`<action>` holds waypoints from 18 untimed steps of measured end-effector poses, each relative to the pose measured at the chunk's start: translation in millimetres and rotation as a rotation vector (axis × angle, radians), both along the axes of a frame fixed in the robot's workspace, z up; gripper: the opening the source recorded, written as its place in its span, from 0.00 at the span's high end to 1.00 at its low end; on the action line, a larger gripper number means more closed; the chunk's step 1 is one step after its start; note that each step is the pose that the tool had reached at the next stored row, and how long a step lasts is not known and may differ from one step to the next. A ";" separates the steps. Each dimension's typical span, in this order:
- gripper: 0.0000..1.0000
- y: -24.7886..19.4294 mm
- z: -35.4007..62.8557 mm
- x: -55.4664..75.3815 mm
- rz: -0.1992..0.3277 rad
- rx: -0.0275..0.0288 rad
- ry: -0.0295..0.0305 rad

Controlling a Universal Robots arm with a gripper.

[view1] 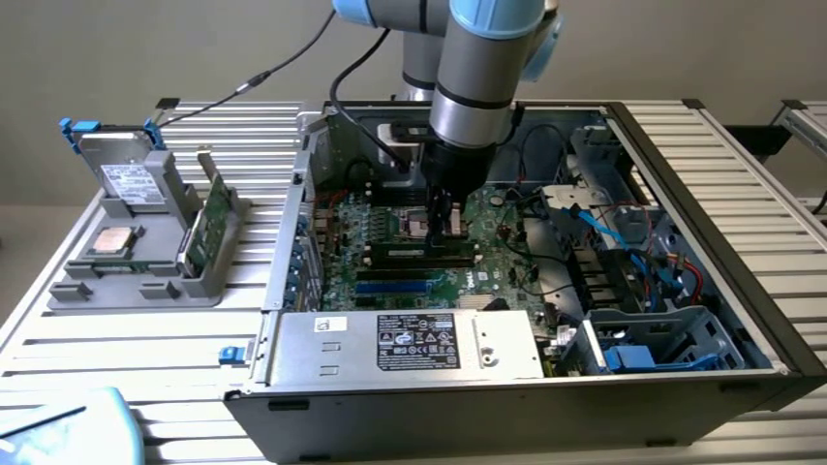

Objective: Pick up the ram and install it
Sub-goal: 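Insert the ram into the slot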

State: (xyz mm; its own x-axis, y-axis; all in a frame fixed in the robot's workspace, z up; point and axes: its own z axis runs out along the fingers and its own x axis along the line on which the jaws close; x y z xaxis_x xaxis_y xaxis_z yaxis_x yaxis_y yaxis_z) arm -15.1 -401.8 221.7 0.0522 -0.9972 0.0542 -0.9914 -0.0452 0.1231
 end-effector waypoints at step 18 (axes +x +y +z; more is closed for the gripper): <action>0.86 -0.1 -3.5 0.3 0.000 -0.0030 0.0000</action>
